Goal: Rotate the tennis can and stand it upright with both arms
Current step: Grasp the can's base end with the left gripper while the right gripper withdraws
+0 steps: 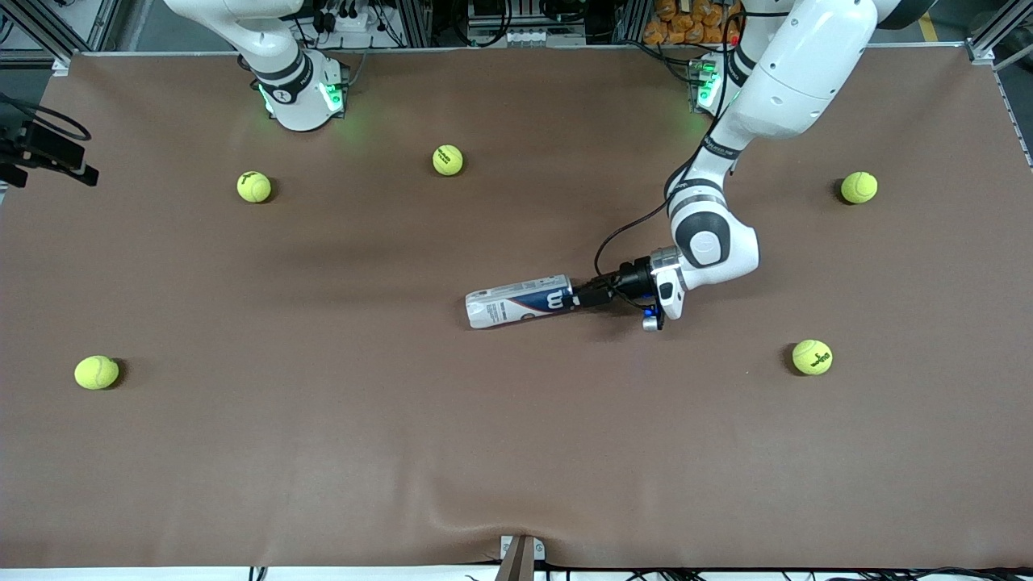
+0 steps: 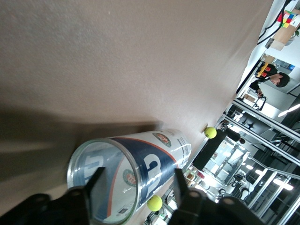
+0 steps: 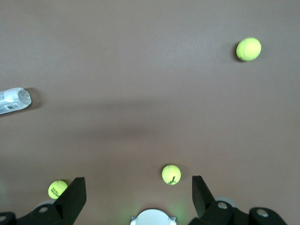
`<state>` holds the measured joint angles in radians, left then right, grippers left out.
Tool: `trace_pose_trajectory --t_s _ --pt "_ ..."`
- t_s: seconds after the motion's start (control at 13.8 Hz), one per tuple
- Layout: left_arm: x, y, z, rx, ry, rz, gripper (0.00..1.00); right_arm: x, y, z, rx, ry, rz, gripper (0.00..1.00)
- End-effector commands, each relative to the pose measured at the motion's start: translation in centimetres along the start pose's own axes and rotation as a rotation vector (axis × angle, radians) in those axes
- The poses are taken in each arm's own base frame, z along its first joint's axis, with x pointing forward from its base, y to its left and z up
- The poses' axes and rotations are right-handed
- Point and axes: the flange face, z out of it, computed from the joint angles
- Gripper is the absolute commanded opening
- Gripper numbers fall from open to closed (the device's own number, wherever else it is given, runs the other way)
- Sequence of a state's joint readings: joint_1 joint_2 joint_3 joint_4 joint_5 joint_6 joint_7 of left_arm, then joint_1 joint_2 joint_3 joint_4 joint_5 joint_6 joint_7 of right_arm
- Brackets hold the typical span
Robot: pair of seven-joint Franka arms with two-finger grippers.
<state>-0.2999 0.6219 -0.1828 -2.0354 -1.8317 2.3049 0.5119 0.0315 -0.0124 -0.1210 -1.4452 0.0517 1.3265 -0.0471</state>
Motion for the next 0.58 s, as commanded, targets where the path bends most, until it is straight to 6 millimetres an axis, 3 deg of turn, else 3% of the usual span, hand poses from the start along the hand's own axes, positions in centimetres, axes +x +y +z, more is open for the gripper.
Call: trace_pose_trajectory --t_s 0.0,0.22,0.29,0.51 --pt "-0.1 0.1 1.7 -0.032 0.002 -0.005 0.45 -1.1 0.5 -0.7 -0.018 -0.028 0.029 1.00" --pt "0.1 1.2 2.0 -0.051 -0.003 0.007 0.07 -1.2 1.4 -0.9 -0.043 -0.023 0.035 1.00" --pt "0.6 2.0 1.6 -0.064 0.003 0.009 0.00 -1.2 1.4 -0.9 -0.042 -0.025 0.035 1.00" --pt "1.3 5.2 0.9 -0.067 -0.018 0.093 0.00 -1.4 1.9 -1.0 -0.037 -0.022 0.046 1.00"
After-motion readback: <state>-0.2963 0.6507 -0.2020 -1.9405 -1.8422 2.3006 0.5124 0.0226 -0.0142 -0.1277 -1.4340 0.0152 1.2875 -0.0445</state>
